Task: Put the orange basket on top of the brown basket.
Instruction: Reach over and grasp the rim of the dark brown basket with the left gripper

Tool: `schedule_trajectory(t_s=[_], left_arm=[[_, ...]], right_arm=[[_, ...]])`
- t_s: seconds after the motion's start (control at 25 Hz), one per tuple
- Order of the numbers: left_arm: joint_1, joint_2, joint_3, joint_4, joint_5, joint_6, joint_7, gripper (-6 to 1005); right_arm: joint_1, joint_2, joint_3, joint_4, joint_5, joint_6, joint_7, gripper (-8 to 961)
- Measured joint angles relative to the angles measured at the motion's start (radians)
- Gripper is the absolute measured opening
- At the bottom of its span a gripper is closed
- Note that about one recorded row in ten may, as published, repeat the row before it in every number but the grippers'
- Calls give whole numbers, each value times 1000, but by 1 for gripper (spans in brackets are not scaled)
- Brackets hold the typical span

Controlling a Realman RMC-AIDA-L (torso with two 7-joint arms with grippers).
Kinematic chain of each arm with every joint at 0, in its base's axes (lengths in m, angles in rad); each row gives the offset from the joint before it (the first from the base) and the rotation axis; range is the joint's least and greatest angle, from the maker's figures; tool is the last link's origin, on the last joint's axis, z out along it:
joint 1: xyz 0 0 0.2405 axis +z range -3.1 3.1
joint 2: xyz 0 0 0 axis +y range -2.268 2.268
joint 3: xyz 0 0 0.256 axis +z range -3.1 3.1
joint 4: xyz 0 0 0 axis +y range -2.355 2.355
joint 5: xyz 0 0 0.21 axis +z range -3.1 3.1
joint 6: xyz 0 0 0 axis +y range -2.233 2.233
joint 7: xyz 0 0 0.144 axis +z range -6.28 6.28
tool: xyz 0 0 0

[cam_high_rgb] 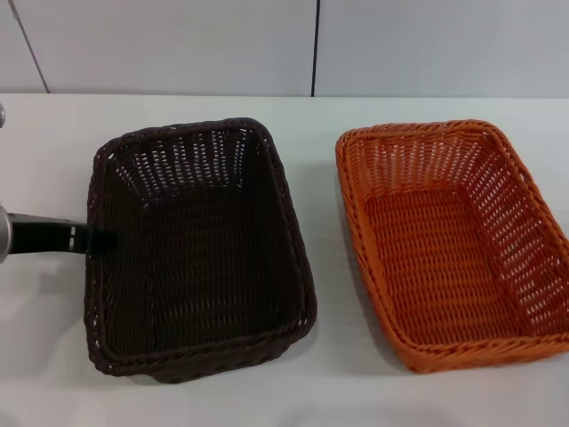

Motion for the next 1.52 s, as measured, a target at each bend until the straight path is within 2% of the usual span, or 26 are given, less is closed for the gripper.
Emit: schedule_trajectory(t_s=[0.16,0.28,0.68,0.88,1.16,1.36,1.44,1.52], left_arm=[[0,0,0,0,0,0,0,796],[-42,-1,0,82,-24,3,-1,786],[-40,1,26,57,-34,-3,41,736],[-61,1,41,81,-36,-8,96,519],[-67,2,36,73,-38,-3,150,329],[-74,3,25,75,-38,-8,190,264],[-82,4,-15,51,-52,-46,351,262],[-85,4,-36,30,-62,-70,415,260]], right_arm=[[2,0,0,1,0,0,-1,805],[3,-1,2,4,1,0,-3,804],[3,-1,7,13,0,0,-3,802],[2,-1,8,15,2,5,-4,801],[5,-2,8,14,1,7,-4,799],[6,-2,8,12,0,10,-4,798],[7,-2,8,11,0,13,-4,798],[8,-2,8,9,0,18,-5,797]])
